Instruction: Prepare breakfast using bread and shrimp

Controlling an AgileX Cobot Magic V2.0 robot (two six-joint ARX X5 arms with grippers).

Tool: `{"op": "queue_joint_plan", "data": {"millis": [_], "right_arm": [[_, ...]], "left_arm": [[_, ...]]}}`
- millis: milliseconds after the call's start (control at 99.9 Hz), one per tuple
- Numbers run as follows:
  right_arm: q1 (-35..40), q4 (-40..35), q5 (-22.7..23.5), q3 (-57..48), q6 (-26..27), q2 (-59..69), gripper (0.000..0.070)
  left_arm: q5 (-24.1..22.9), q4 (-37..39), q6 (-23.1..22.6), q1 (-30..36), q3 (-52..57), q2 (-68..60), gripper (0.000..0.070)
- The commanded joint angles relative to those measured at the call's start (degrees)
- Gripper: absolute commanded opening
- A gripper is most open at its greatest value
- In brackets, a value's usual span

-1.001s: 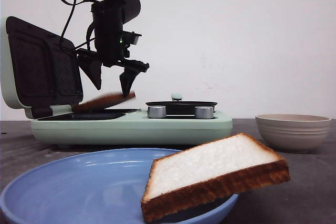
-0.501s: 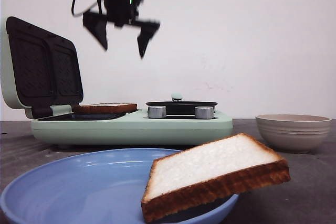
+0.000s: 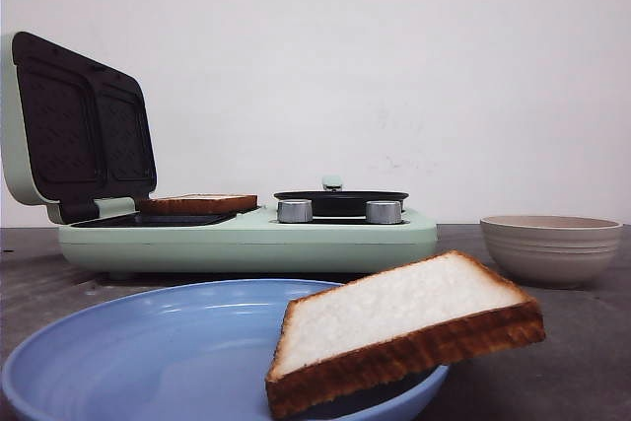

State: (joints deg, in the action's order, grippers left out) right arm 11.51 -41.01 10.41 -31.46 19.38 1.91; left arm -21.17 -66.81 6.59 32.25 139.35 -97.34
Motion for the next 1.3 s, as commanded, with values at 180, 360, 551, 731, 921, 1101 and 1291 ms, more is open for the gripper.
{"op": "queue_joint_plan", "data": {"millis": [180, 360, 551, 731, 921, 1101, 1291], "right_arm": [[0.0, 1.0, 0.1, -0.4, -0.4, 0.2, 0.0410], [0.0, 5.8, 3.4, -0.4, 0.5, 0.3, 0.0410], [0.0, 15.5, 9.6, -1.1, 7.4, 5.6, 0.0411], [0.1, 11.8, 16.7, -7.2, 7.1, 22.1, 0.0411], [2.5, -3.1, 24.9, -17.3, 3.5, 44.5, 0.0412], [8.2, -9.0, 25.4, -20.3, 0.9, 59.5, 0.0412], [14.6, -7.8, 19.5, -20.3, 0.8, 69.7, 0.0413]], "left_arm": [[-0.2, -6.9, -2.3, 3.3, 0.8, 13.1, 0.0000], [0.9, -13.5, -1.1, 4.5, -1.2, 24.8, 0.0000], [2.3, -14.2, -0.9, 4.6, -14.3, 40.1, 0.0000], [2.3, -11.2, -0.8, 4.6, -31.3, 53.8, 0.0000], [2.4, -8.8, 1.9, 4.6, -45.7, 62.3, 0.0000], [6.2, -7.9, 5.2, 4.6, -51.2, 64.4, 0.0000], [8.2, -6.5, 4.8, 4.6, -51.3, 64.5, 0.0000]]}}
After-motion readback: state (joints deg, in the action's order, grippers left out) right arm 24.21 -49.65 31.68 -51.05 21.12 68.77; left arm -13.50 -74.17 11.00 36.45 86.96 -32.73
